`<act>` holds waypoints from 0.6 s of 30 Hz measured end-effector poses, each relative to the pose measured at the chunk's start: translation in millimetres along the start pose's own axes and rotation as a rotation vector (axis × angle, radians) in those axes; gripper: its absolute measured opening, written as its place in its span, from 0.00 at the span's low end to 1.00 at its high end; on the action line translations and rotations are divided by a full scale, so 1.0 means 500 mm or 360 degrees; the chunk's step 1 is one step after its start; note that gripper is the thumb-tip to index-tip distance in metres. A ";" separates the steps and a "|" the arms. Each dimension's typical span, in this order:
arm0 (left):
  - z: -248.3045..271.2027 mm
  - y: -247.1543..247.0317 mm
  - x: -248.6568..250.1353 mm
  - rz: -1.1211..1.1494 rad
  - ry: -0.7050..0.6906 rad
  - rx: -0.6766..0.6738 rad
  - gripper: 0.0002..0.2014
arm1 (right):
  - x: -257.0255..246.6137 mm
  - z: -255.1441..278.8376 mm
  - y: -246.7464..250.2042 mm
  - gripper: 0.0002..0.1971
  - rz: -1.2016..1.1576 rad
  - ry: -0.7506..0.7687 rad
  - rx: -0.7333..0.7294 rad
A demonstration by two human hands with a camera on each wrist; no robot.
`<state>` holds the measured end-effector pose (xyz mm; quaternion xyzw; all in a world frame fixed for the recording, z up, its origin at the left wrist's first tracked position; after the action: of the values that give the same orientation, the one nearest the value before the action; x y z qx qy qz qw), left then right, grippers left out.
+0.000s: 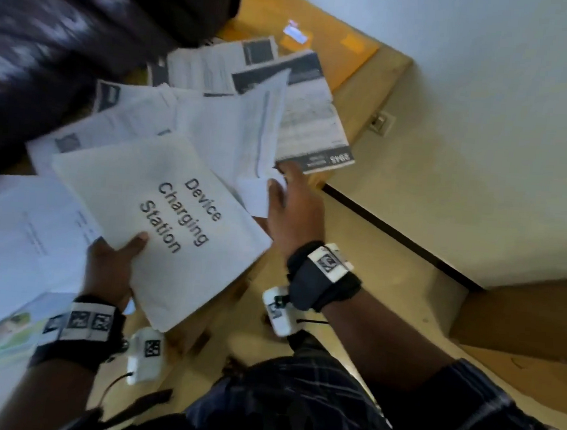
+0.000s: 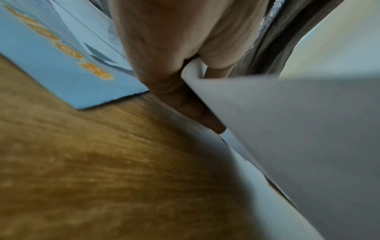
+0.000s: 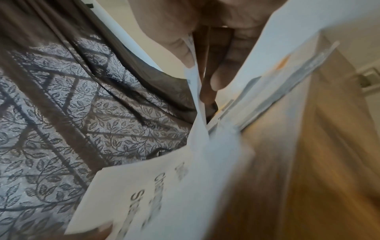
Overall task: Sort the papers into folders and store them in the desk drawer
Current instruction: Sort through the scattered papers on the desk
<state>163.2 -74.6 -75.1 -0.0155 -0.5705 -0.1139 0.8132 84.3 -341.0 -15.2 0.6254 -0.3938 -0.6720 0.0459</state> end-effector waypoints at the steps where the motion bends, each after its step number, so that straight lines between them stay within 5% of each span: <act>1: -0.010 0.013 -0.005 -0.0031 -0.0014 0.0002 0.10 | -0.003 -0.020 0.011 0.14 0.0006 0.0012 -0.0010; 9: -0.035 0.036 -0.019 0.0099 0.0040 0.0091 0.12 | -0.076 -0.201 0.096 0.12 0.0264 0.0262 -0.0209; 18: -0.051 0.039 0.010 0.0347 -0.0002 0.0073 0.14 | -0.266 -0.332 0.145 0.15 0.0492 0.0844 -0.0475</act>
<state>192.2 -60.5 -77.1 -0.0589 -0.5684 -0.0118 0.8206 227.1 -395.6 149.6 0.6977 -0.3556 -0.5212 0.3392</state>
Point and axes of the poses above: each hand's wrist, its own z-axis away from the middle knuckle, its own y-axis out of the back of the hand, x = y × z, the point moved 3 cm from there along -z, towards the middle knuckle, and after that the axes turned 10 degrees about -x, right-handed, at the moved point
